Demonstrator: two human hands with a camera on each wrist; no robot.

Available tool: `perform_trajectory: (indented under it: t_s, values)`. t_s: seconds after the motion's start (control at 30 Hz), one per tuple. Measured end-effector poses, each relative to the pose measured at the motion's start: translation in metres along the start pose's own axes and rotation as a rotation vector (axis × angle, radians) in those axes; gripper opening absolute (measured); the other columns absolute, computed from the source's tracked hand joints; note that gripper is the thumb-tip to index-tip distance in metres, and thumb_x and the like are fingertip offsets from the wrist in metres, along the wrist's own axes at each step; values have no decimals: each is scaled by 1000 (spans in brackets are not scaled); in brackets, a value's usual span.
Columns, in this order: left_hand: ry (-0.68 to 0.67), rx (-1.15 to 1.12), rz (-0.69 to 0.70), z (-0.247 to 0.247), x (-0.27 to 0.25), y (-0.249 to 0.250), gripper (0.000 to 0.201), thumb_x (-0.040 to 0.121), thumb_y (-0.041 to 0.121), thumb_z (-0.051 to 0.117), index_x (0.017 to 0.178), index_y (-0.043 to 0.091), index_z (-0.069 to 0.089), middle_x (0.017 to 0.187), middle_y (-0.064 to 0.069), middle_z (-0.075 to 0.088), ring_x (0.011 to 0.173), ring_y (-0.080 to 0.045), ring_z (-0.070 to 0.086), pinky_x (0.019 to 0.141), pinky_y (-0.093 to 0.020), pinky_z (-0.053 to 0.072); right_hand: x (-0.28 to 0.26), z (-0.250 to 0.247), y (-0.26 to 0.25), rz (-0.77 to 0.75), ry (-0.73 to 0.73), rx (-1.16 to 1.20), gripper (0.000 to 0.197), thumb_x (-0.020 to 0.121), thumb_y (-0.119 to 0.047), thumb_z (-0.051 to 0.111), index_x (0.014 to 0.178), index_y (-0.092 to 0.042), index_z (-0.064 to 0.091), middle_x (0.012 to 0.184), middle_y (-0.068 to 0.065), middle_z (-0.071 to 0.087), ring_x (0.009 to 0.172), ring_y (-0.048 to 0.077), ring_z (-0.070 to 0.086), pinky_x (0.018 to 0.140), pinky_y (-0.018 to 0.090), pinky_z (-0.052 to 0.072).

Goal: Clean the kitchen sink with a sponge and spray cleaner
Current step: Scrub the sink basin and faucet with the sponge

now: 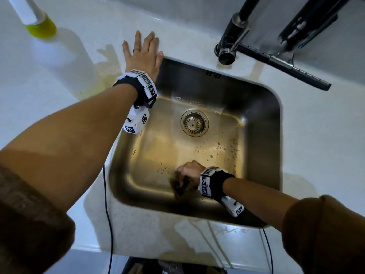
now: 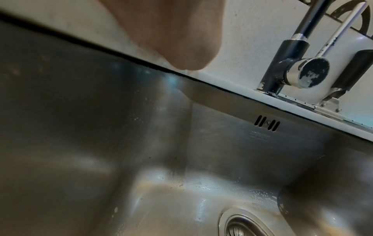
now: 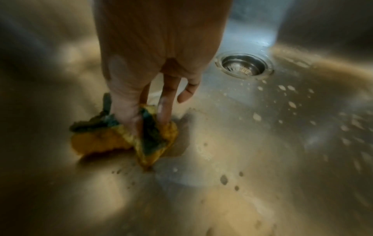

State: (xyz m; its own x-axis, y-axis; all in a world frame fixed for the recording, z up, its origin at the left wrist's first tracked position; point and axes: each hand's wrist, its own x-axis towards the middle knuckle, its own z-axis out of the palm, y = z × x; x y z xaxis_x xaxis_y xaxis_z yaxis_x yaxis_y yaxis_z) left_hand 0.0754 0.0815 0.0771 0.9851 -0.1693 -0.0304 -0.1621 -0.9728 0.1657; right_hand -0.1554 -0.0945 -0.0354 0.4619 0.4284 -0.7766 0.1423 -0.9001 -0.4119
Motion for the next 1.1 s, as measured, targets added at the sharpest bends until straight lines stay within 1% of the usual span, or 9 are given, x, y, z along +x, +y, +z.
perform_trajectory:
  t_s: [0.1,0.27,0.43,0.6,0.7,0.8,0.9,1.03,1.1]
  values:
    - [-1,6,-1,-1,-1,0,50,102,34,14,150,20,14,159,4,7,148,-27,-1,115,-58,4,0,-13,-2,-49,-79,-138,13,76,-22,66,80,-17,76,101,2,70,98,24,61,97,38,45]
    - [1,22,0,0,-1,1,49,102,34,14,150,21,14,159,4,7,148,-27,-1,116,-58,5,18,-56,-22,-114,266,-210,16,76,-26,70,91,-23,66,103,-2,63,98,20,56,99,41,34]
    - [-5,9,3,0,0,0,49,102,34,14,150,22,14,159,4,8,148,-26,-1,116,-58,4,35,-58,-51,-164,424,-121,18,84,-39,63,96,-29,72,96,-7,63,82,18,57,93,39,30]
    - [-11,6,4,0,0,0,49,102,34,14,150,21,14,159,4,7,148,-26,-2,116,-57,4,27,-21,-44,-254,351,-211,10,84,-36,64,85,-28,71,94,-9,65,90,20,54,95,34,32]
    - [-5,-3,1,0,0,-1,49,103,34,14,150,21,14,159,4,7,148,-26,-1,116,-57,4,19,3,-27,-276,232,-309,13,82,-30,68,72,-22,68,78,-7,64,75,17,55,89,38,28]
    - [-15,-11,-1,-1,0,0,50,103,34,14,151,21,14,160,5,7,148,-25,-2,116,-57,4,-1,14,-13,-201,88,-429,11,85,-20,64,93,-18,70,97,2,68,94,24,59,81,32,26]
    - [-19,-10,4,-1,0,1,49,103,34,14,151,22,13,160,6,6,148,-25,-2,116,-57,3,-20,5,12,-10,-2,-396,29,95,-19,50,120,-8,60,127,14,57,123,26,47,99,33,28]
    - [-30,-10,8,1,0,-2,50,103,35,14,151,23,12,160,6,5,148,-24,-3,116,-56,2,-39,-34,43,219,10,-261,14,87,-20,56,73,-18,60,111,8,63,112,26,54,113,45,17]
    - [-31,-8,16,0,1,-2,51,103,35,14,151,22,10,160,6,3,148,-25,-4,117,-57,2,-46,-54,59,296,237,-130,4,79,-17,63,76,-19,65,104,3,64,103,27,59,107,45,34]
